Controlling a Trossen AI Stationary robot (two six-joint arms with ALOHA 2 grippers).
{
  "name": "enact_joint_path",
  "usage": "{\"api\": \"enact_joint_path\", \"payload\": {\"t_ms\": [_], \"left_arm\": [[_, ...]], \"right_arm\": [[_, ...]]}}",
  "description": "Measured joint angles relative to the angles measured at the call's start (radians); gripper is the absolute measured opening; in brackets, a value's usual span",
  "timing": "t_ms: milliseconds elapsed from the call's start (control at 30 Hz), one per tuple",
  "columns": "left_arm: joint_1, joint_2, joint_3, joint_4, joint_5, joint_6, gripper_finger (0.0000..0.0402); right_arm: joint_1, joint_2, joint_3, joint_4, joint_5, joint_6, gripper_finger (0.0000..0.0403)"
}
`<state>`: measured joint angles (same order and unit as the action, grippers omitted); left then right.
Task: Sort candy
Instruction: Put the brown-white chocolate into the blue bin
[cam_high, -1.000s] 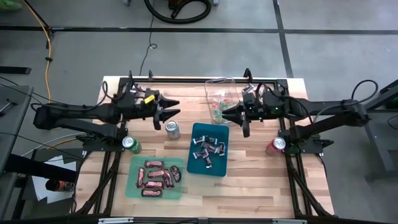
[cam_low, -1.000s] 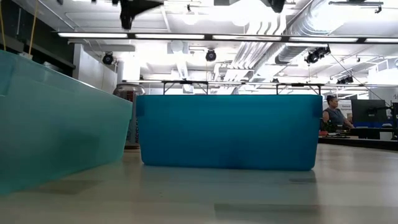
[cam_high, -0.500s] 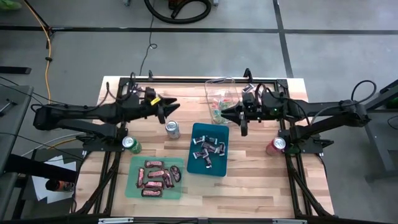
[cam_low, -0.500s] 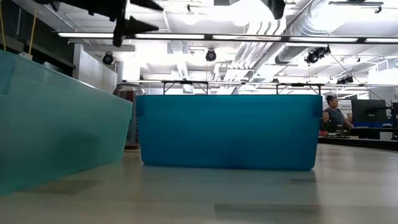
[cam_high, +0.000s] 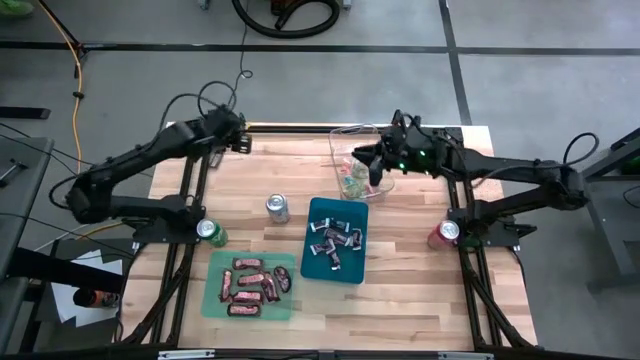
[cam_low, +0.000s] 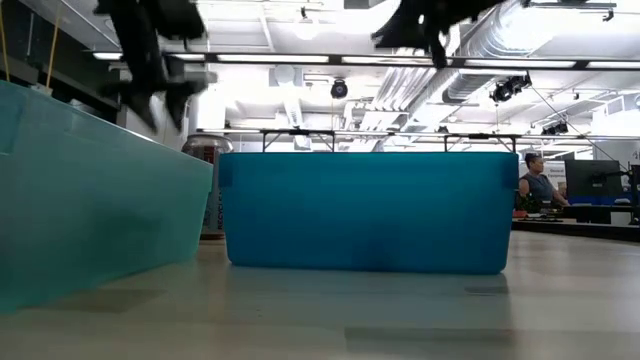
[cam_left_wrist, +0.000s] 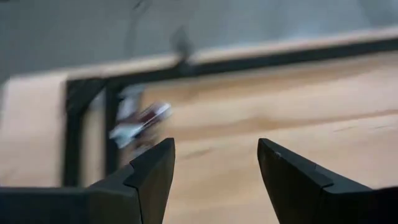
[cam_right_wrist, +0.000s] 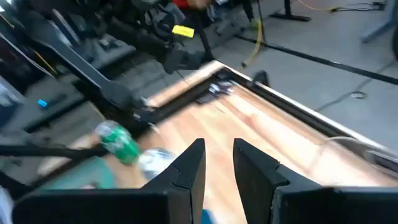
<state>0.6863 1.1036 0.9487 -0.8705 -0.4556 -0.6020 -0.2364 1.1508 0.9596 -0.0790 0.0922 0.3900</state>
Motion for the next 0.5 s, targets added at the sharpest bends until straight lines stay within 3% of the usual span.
{"api": "enact_joint_path", "payload": {"t_ms": [233,400,500], "left_arm": [[0.088,0.194,-0.036,-0.126,-0.009,-0.132,0.0204],[0.079,0.305,-0.036,-0.121,-0.044,-0.247,0.0195],[0.084,0.384,-0.036,-0.118,-0.014,-0.231,0.0190]], "right_arm": [[-0.220,0.065,0.000,0.002,-0.203,-0.203,0.0075],[-0.358,0.097,0.000,0.009,-0.372,-0.209,0.0075],[-0.414,0.118,0.000,0.016,-0.448,-0.213,0.0075]]}}
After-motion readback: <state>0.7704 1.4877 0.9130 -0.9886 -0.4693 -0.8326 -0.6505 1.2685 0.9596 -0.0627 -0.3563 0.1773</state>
